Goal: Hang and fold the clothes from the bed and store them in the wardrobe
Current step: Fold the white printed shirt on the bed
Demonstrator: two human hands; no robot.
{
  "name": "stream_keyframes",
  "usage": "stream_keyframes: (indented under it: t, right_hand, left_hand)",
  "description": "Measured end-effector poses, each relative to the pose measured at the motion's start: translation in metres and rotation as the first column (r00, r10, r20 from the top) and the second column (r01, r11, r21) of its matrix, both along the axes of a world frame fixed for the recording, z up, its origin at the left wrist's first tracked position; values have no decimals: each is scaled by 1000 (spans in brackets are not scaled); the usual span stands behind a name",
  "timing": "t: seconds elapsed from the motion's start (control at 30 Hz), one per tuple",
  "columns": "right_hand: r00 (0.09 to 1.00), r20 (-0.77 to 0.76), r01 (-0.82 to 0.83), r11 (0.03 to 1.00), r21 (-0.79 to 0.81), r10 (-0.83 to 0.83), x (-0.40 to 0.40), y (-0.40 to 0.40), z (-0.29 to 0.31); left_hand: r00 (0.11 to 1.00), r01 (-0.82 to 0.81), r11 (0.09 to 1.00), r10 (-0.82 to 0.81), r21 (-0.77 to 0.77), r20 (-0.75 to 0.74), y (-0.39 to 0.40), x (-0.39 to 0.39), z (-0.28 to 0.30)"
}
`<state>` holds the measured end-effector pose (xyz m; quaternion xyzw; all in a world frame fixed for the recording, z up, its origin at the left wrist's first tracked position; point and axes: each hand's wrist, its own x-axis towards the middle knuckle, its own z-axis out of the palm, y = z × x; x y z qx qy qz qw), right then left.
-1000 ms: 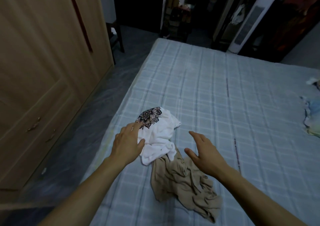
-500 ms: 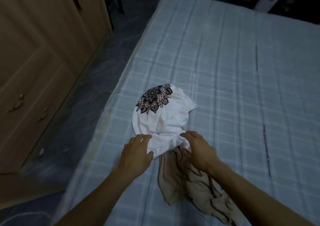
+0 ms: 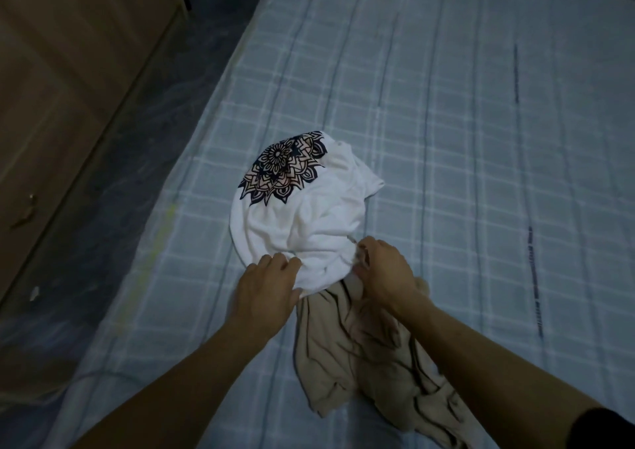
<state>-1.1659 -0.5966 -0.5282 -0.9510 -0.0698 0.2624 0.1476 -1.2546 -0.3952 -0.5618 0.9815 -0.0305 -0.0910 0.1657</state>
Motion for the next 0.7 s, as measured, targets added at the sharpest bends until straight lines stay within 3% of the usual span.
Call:
stream_keyframes:
  t: [0.2,0.4,0.5,0.7]
  right_hand:
    - [992,87,77,990,118,-87,3,-9,5]
    - [967,160,133,931,341,-197,0,-20,28]
    - [947,198,148,891,430,-252,-1,-28,53]
    - [866,358,104,826,554,-350,0,-57,135]
  left_hand:
    - [991,20,1000,-20,3,130,-2,6,10]
    - [982,-57,976,93,-210,166,-14,24,47]
    - [977,-10,959,70,-282,201,-32,40,74]
    - [960,28,967,44,-252,278,-76,52,126]
